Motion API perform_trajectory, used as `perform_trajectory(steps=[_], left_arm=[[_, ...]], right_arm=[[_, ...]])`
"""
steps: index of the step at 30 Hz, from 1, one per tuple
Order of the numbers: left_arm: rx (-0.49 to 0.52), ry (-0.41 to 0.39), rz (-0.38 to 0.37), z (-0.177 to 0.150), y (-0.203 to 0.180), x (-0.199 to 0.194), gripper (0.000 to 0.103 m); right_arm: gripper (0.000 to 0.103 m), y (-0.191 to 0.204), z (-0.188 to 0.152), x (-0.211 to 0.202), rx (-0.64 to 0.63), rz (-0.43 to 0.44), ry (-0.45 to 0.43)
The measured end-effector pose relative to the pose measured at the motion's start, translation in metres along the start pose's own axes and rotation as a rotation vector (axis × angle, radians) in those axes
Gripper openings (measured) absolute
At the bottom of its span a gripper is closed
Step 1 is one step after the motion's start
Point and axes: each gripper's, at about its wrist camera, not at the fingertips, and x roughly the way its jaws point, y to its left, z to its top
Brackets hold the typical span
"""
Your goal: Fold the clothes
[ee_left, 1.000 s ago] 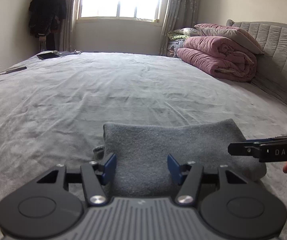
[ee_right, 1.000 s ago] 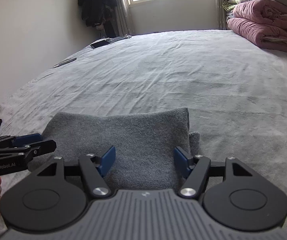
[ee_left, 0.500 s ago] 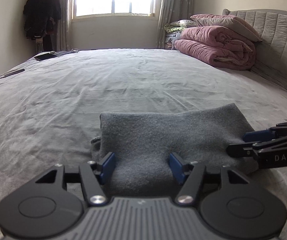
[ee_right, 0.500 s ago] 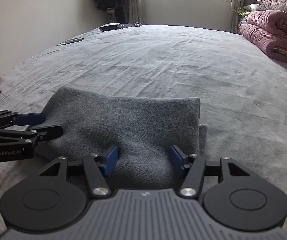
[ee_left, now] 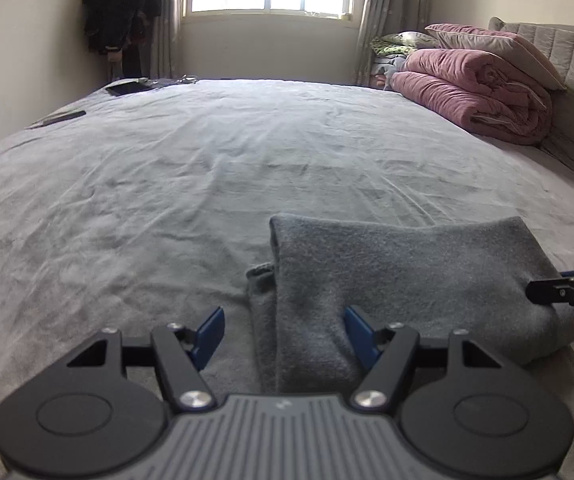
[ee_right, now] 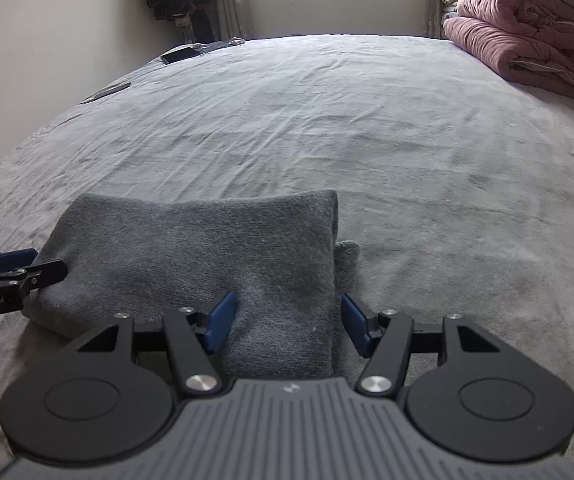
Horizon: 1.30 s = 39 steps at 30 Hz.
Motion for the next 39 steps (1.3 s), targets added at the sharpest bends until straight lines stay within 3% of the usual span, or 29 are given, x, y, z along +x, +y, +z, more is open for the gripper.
perform_trajectory(steps=[3, 5, 14, 22, 32, 36, 39], left_arm=[[0.015, 0.006, 0.030, 0.001, 0.001, 0.001, 0.071], [0.019, 0.014, 0.046, 0.002, 0.003, 0.001, 0.074], [-0.047, 0.042, 0.054, 0.010, 0.021, 0.004, 0.076], [-0.061, 0.074, 0.059, 0.015, 0.029, 0.008, 0.080], [-0.345, 0.169, -0.100, 0.021, 0.068, 0.013, 0.079], [-0.483, 0.192, -0.188, 0.018, 0.083, 0.018, 0.078], [-0.531, 0.194, -0.246, 0.017, 0.085, 0.018, 0.077]], right_arm=[[0.061, -0.006, 0.001, 0.001, 0.024, -0.014, 0.013], [0.067, -0.013, 0.001, 0.003, 0.059, -0.018, 0.033], [0.068, -0.039, 0.003, 0.004, 0.235, 0.033, 0.085], [0.070, -0.044, 0.004, 0.001, 0.270, 0.024, 0.085], [0.074, -0.055, 0.009, -0.009, 0.363, 0.030, 0.067], [0.076, -0.059, 0.009, -0.008, 0.428, 0.097, 0.091], [0.076, -0.061, 0.009, -0.007, 0.472, 0.147, 0.111]])
